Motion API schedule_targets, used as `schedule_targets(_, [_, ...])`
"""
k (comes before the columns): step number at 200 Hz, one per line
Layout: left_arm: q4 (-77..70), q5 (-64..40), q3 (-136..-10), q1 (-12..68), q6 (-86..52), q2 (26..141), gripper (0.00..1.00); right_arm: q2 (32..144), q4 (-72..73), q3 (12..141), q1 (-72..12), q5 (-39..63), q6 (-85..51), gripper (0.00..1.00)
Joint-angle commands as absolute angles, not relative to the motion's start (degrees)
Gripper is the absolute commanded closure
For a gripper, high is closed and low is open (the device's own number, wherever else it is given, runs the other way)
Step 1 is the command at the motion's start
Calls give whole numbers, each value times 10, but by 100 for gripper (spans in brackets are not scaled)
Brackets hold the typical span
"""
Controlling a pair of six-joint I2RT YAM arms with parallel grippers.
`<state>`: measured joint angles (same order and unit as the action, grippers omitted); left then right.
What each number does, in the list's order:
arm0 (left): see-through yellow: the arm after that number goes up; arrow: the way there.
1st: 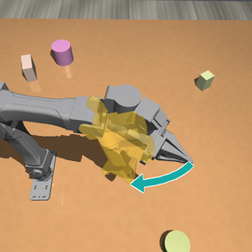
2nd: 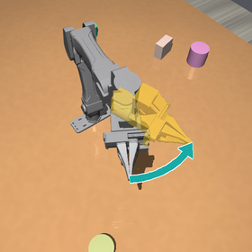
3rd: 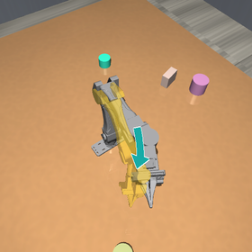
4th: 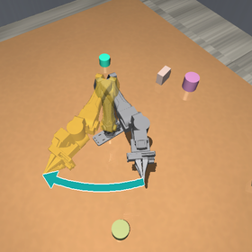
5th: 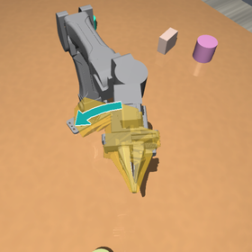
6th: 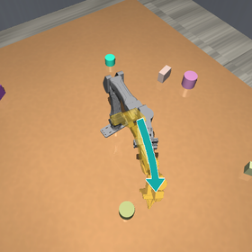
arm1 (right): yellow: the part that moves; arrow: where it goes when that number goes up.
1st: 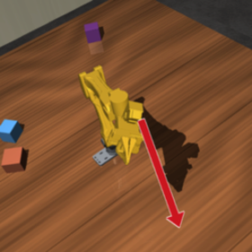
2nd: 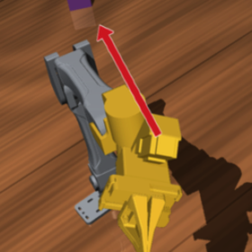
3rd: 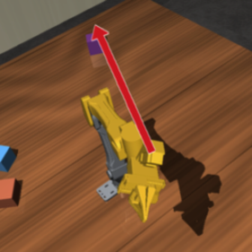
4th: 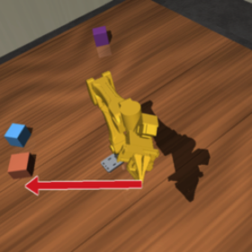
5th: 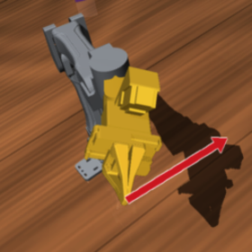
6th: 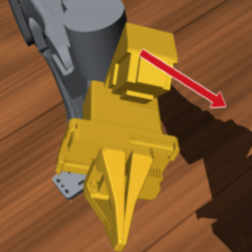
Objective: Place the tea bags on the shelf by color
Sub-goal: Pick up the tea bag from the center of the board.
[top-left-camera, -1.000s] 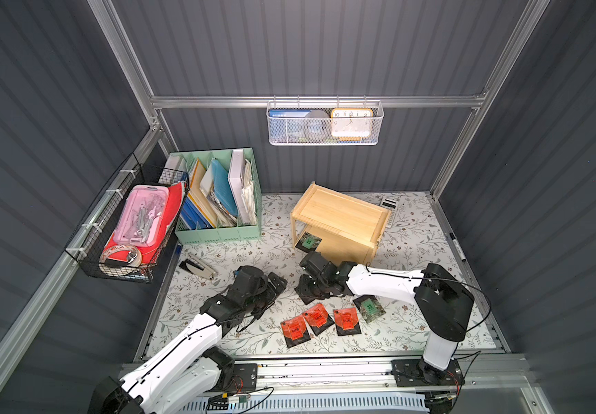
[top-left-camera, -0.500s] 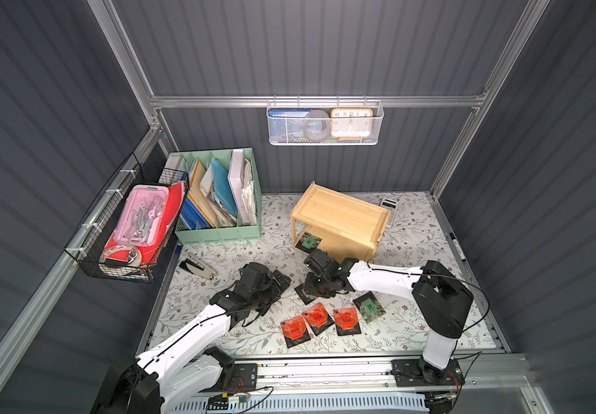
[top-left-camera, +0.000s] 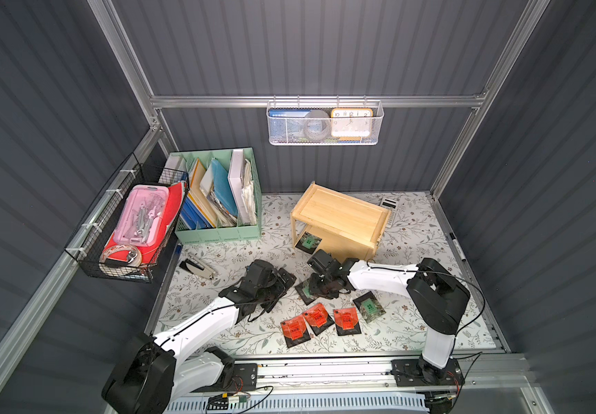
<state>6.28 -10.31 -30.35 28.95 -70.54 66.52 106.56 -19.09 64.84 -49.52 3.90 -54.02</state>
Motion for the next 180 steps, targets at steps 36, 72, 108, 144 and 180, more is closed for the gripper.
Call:
schedule_targets(36, [5, -123, -293, 291, -708, 704, 2, 1083, -183, 636, -488, 54, -539, 60])
schedule_targets(72, [-37, -137, -293, 291, -705, 747, 8, 1085, -178, 632, -483, 64, -538, 60])
schedule_targets(108, [-78, -148, -293, 291, -694, 783, 19, 1082, -178, 627, -479, 73, -537, 60])
schedule_targets(144, [-103, -154, -291, 291, -685, 803, 26, 1082, -177, 625, -476, 81, -533, 60])
schedule_targets(180, [-138, -160, -281, 291, -685, 821, 33, 1085, -178, 625, -475, 86, -532, 60])
